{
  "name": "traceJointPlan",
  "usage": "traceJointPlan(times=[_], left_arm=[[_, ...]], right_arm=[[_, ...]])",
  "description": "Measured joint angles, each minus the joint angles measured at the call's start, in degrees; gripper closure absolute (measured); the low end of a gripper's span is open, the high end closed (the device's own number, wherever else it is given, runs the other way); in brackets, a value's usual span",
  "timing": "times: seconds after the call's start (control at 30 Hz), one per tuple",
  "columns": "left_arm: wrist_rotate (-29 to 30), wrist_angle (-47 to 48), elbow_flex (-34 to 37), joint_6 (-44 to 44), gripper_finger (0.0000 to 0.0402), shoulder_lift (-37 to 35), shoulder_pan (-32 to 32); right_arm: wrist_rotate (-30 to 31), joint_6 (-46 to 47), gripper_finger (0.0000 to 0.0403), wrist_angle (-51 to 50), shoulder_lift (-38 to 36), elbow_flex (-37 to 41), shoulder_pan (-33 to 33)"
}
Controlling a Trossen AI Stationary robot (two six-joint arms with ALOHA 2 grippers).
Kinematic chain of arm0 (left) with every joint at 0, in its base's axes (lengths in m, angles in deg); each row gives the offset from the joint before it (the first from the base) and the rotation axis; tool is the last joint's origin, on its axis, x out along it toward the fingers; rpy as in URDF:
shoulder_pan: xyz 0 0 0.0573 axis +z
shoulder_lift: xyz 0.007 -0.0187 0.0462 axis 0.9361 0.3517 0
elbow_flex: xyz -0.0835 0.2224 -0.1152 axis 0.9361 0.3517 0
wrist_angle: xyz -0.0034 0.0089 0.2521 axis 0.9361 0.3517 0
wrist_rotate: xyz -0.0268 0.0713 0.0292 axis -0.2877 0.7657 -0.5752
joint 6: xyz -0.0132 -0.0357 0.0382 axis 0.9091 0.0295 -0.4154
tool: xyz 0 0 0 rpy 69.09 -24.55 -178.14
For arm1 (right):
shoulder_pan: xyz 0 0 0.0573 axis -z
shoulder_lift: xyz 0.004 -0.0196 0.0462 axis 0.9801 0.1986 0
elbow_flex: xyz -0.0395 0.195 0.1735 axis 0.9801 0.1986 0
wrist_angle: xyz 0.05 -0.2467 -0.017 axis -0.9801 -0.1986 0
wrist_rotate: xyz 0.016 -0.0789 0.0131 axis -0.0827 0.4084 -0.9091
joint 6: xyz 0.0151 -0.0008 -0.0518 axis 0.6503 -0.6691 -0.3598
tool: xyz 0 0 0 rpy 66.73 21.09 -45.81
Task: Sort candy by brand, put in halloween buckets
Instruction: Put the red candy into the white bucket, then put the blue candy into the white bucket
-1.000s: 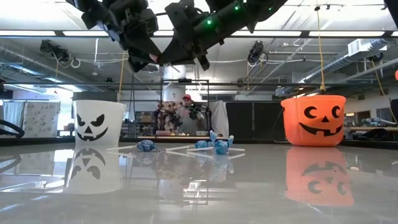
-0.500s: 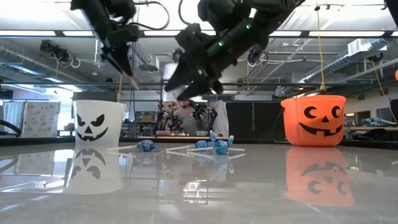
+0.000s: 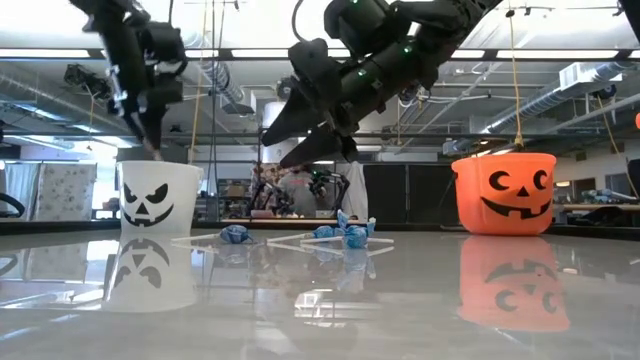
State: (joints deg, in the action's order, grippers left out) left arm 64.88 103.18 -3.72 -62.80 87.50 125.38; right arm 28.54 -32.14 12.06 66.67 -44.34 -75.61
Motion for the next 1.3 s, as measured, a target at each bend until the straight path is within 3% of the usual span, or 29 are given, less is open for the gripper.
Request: traceJointPlan(times=[0.13,0.27,0.43,0.53,0.8,1.3], left_arm=[[-0.16,-2.88,4.31,1.6,0.0258,0.33,1.45],[-0.69,-4.21,5.12,2.71,0.021,0.94,1.37],[-0.94,-2.0,2.78,4.24,0.0135,0.96,1.4],[-3.74,1.07,-0.73,3.17,0.011,0.09,0.81],[-15.6,-1.25,-3.74,1.74,0.011,-6.92,-4.69],[-15.5,0.25,-3.52,7.6,0.011,-8.81,-15.64]], right_arm=[[-2.15,-0.32,0.0119,-2.55,0.0,-0.04,0.0],[-3.79,-0.64,0.0119,-3.95,0.02,-0.04,-0.53],[-4.37,-6.28,0.0119,-3.18,5.17,-0.71,-2.27],[-4.11,-8.66,0.0121,-3.11,7.84,-1.37,-2.89],[-5.75,-13.94,0.0152,6.88,10.93,-1.73,-2.61],[-10.52,-16.16,0.0183,8.61,18.73,-6.25,-0.92]])
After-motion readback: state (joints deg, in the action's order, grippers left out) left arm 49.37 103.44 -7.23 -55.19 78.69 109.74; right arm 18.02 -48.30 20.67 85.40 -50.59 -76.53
